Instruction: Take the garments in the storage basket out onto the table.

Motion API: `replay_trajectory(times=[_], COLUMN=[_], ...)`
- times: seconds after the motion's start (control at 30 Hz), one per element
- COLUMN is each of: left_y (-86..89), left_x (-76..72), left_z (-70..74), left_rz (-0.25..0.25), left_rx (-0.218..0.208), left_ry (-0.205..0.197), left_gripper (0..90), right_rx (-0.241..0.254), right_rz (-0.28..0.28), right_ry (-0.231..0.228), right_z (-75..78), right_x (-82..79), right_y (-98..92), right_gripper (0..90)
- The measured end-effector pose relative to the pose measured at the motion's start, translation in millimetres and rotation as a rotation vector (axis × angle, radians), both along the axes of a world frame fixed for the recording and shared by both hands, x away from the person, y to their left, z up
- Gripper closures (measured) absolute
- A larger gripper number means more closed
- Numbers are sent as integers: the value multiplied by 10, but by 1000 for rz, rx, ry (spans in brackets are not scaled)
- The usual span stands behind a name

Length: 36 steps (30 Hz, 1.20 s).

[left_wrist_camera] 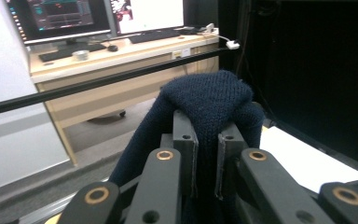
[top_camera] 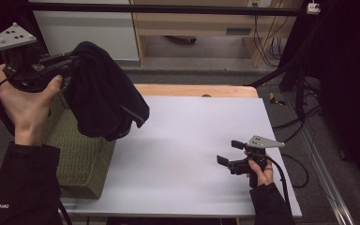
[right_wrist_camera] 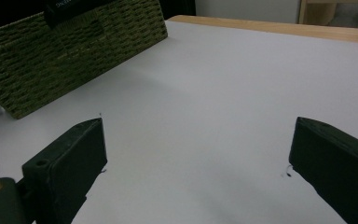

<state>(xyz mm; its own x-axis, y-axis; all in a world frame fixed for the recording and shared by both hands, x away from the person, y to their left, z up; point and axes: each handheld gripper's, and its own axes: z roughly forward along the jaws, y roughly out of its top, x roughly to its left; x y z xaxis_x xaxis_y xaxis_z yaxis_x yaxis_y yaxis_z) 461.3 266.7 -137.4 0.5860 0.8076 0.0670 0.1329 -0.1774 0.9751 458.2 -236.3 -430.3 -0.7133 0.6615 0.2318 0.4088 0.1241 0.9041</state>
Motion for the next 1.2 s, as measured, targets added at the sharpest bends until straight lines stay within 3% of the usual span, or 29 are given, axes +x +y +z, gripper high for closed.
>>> replay_trajectory(times=[0.4, 0.7, 1.2], left_y=[-376, -562, -1105], left_x=[26, 105, 347], left_z=[-5, -34, -320], left_rz=[-78, -113, -201], left_rx=[24, 27, 79], left_ry=[-3, 11, 83], left_gripper=[819, 819, 818], right_rx=[5, 7, 14], right_rz=[0, -1, 0], right_ry=[0, -2, -8], right_z=[8, 14, 27], right_x=[-6, -7, -15], right_y=[-4, -13, -29], right_gripper=[40, 40, 40])
